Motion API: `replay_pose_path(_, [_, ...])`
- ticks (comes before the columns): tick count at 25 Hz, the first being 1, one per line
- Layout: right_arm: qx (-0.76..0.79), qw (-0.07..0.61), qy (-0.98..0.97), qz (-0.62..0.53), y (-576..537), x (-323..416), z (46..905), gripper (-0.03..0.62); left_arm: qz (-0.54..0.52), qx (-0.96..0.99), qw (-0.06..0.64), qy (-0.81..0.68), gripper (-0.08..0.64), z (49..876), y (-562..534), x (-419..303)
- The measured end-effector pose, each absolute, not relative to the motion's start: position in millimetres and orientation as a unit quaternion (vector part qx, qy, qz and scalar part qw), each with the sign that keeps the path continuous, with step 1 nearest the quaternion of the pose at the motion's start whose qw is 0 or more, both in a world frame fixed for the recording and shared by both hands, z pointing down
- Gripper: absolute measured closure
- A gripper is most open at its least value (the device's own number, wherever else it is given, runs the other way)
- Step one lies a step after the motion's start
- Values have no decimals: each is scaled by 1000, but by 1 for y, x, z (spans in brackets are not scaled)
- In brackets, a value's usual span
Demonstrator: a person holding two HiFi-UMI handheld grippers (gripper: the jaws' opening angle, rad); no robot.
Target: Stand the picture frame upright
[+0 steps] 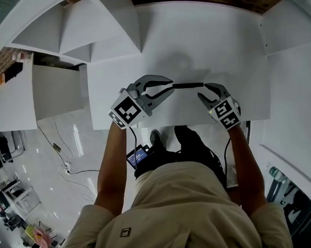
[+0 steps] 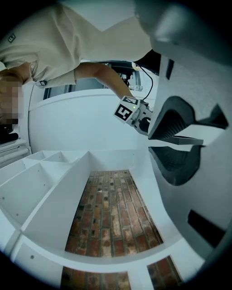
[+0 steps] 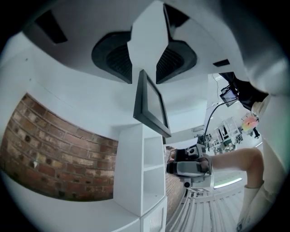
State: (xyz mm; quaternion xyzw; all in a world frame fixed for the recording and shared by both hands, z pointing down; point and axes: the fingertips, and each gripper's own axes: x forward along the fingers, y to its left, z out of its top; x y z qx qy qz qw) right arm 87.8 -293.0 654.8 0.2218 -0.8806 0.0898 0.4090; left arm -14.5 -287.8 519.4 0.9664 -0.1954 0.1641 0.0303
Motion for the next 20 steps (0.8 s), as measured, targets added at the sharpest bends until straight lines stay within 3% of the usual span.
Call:
replay_pose_path(9, [316,343,-880,90,-259,84,558,438,123,955,48,-267,509,451,-237,-72])
replay_pose_path(14, [353,287,-887,78,-222,61,491,541,122,949,59,-286,512,424,-194,-105])
replay_pose_path(20, [376,236,-895,51,-174,34,420,578,94,952,75,-283,530,391,-143,-125])
